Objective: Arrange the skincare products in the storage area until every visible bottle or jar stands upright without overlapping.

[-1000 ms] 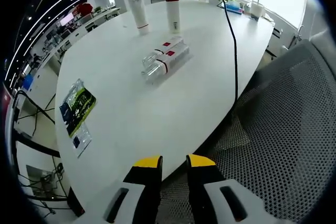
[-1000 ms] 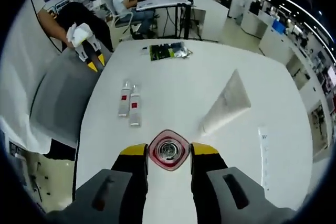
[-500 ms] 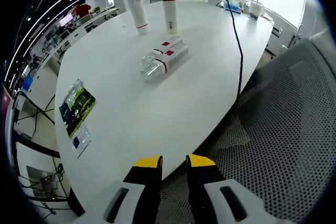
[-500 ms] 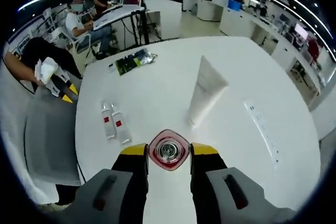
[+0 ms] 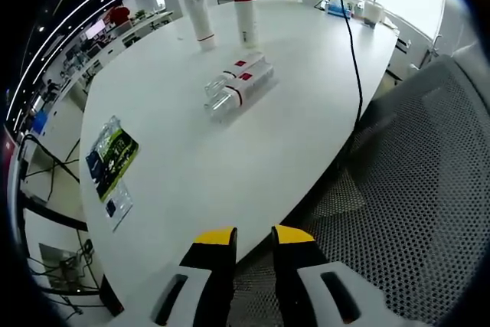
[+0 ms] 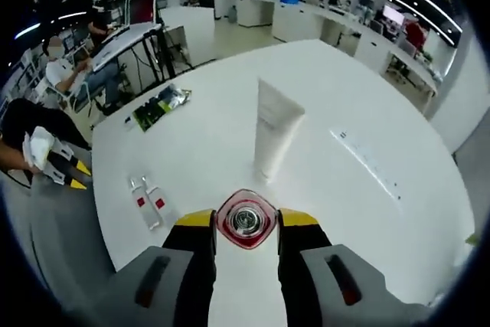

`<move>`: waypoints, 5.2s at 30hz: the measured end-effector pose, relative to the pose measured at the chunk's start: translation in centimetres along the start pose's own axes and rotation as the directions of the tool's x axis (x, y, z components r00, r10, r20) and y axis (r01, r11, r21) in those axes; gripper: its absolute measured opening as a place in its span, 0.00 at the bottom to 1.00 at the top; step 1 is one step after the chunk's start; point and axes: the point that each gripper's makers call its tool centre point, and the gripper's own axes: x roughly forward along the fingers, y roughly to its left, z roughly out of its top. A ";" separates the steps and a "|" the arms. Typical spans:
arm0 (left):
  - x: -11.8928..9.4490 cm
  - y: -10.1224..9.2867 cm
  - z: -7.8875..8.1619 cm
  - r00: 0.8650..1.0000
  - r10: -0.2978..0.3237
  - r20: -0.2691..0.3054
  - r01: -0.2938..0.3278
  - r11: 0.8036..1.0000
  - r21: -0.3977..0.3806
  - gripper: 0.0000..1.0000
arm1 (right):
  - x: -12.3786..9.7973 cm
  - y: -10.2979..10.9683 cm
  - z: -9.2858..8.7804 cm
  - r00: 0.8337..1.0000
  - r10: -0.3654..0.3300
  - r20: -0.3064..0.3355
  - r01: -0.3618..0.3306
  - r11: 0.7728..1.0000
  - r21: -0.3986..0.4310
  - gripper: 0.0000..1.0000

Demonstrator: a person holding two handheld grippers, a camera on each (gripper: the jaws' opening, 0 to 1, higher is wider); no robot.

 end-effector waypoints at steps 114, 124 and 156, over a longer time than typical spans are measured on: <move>0.2 0.0 -0.5 1.000 -0.005 -0.031 0.004 1.000 -0.023 0.19 | 6.7 -5.0 1.8 0.937 -0.053 0.345 0.017 0.994 0.107 0.28; 0.2 0.0 -0.5 0.999 -0.004 -0.034 0.004 1.000 -0.024 0.19 | 6.7 -4.7 2.0 0.928 -0.059 0.369 0.024 0.995 0.097 0.29; 0.2 0.1 -0.6 0.999 -0.002 -0.036 0.001 1.000 -0.024 0.19 | 7.1 -4.5 2.7 0.919 -0.091 0.385 0.043 0.990 0.132 0.32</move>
